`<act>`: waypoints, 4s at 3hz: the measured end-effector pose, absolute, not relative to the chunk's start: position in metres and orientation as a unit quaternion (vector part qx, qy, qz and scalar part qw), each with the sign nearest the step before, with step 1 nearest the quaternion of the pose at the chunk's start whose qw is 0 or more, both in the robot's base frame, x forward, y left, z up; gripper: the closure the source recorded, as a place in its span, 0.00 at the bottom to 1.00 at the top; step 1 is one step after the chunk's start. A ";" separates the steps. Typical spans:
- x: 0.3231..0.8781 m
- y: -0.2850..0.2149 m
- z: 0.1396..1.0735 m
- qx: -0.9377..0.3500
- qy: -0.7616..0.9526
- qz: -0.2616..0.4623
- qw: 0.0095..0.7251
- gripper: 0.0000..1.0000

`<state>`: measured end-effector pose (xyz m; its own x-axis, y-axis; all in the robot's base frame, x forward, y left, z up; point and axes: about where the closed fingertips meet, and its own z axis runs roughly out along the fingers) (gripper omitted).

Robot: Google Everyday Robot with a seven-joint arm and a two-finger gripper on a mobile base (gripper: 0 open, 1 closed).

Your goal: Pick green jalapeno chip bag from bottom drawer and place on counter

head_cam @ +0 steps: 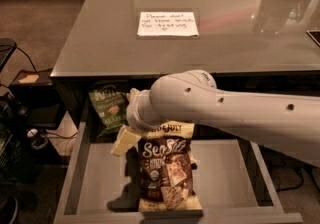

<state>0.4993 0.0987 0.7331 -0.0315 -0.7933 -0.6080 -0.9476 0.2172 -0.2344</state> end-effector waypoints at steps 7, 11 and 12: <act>0.618 0.145 0.663 -0.615 0.697 0.042 0.366 0.12; 0.612 0.185 0.622 -0.638 0.685 0.061 0.345 0.57; 0.599 0.191 0.627 -0.645 0.679 0.069 0.343 0.80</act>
Offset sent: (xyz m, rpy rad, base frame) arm 0.0620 0.0729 -0.0392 0.0693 -0.0623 0.0431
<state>0.5994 0.1913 0.6268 0.0680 -0.8290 -0.5551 -0.9235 0.1582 -0.3493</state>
